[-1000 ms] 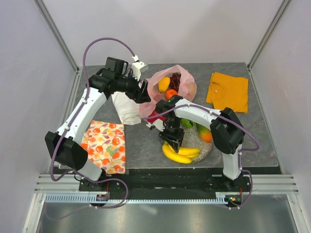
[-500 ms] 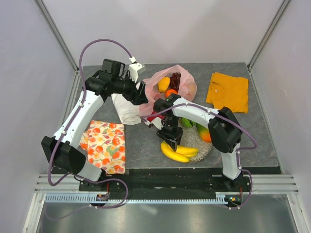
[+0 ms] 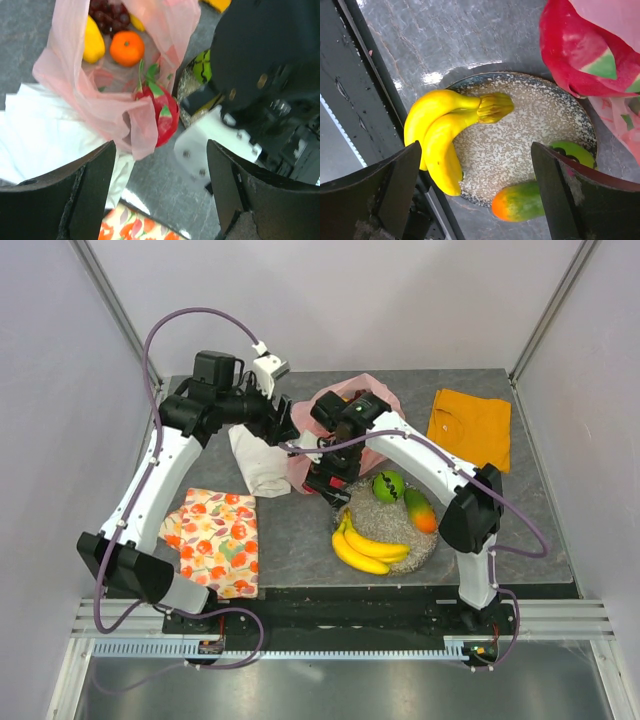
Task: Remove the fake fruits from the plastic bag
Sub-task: Place the fake fruit on the plate, then take out the fake fruit from the plastic bag.
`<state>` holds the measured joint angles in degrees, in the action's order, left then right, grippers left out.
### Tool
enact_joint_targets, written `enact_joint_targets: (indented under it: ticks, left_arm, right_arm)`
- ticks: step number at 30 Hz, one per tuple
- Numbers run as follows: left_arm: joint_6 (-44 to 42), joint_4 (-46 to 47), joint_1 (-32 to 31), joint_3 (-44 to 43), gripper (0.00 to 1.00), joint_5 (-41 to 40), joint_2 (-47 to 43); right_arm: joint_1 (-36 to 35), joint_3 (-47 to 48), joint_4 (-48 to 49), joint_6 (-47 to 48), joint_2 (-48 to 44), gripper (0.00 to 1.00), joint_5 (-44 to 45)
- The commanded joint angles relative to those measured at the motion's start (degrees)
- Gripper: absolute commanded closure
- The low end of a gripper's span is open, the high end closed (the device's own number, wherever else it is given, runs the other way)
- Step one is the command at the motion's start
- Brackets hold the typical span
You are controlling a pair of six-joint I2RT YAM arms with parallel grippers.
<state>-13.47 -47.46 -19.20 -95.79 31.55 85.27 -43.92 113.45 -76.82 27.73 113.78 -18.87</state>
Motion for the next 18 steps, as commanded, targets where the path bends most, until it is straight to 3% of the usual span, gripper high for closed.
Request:
enact_joint_targets:
  ticks: [1,6,9,14,18]
  left_arm:
    - [3.4,-1.8,2.0,9.5,0.20,2.3,-4.3]
    - [3.2,-3.0,2.4,22.0,0.25,13.6,-8.5]
    - [3.4,-2.4,2.5,26.3,0.26,12.7,-9.4]
    - [0.7,-3.4,3.7,26.0,0.25,9.5,-9.9]
    - [0.4,-3.6,5.7,25.3,0.25,9.1,-9.8]
  right_arm:
    - [2.1,0.5,-3.2,-4.2,2.1,0.02,0.7]
    - [4.4,-0.1,2.0,-5.9,4.3,0.02,3.4]
    - [6.1,1.6,7.2,-5.1,4.9,0.02,4.7]
    - [6.7,-6.1,19.9,8.4,-1.2,0.02,4.5]
    - [7.1,-8.9,23.0,15.5,-3.6,0.02,2.9]
